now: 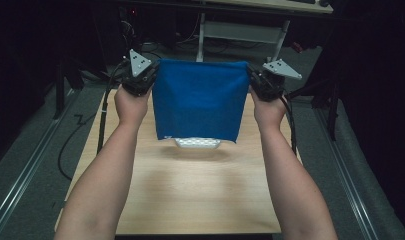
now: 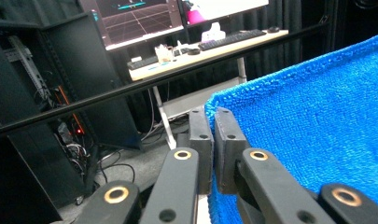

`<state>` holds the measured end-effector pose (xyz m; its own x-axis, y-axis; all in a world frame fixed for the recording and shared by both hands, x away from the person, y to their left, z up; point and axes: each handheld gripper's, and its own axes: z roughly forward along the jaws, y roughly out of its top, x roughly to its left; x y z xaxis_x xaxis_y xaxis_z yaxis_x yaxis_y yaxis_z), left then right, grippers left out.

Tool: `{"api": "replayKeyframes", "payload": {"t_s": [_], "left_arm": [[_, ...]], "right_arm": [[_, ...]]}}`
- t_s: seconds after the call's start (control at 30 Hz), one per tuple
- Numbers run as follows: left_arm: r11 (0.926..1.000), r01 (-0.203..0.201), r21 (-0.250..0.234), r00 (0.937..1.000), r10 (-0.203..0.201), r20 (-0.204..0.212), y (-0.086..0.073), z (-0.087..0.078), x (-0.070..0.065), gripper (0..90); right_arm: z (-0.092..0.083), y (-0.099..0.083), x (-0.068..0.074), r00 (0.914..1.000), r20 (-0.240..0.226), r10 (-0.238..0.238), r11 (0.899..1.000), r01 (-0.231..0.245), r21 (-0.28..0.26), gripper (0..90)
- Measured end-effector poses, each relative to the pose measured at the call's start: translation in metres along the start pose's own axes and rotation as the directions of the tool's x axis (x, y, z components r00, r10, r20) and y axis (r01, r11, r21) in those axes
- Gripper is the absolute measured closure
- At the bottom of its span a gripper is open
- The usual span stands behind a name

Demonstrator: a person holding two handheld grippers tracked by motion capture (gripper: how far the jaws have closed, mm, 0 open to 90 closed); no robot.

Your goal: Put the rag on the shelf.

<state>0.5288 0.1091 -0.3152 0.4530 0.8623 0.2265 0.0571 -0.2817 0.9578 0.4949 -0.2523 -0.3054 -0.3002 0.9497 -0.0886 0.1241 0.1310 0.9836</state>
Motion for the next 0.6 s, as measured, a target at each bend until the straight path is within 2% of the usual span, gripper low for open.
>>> {"api": "replayKeyframes", "payload": {"t_s": [0.17,0.3,0.4,0.5,0.6], "left_arm": [[0.9988,0.003,0.048,1.0,-0.003,0.005,-0.012,0.017,0.0,87.7],[0.9959,-0.004,0.09,1.0,0.003,0.009,-0.028,0.028,-0.001,87.7],[0.9921,0.018,0.124,0.9995,-0.021,0.023,-0.045,0.035,-0.002,87.7],[0.9878,0.013,0.155,0.9986,-0.021,0.048,-0.066,0.039,-0.006,87.7],[0.9835,0.027,0.179,0.9966,-0.041,0.072,-0.086,0.041,-0.01,87.7]], "right_arm": [[0.016,-0.009,-0.005,0.9999,0.006,0.009,0.999,-0.01,0.038,88.3],[0.025,-0.021,-0.005,1.0,0.006,0.007,0.998,-0.008,0.065,88.3],[0.032,-0.034,-0.004,1.0,0.0,0.005,0.995,-0.005,0.098,88.3],[0.037,-0.05,-0.003,1.0,-0.003,-0.004,0.992,0.004,0.126,88.3],[0.04,-0.065,-0.004,0.9999,-0.014,-0.003,0.988,0.005,0.156,88.3]]}}
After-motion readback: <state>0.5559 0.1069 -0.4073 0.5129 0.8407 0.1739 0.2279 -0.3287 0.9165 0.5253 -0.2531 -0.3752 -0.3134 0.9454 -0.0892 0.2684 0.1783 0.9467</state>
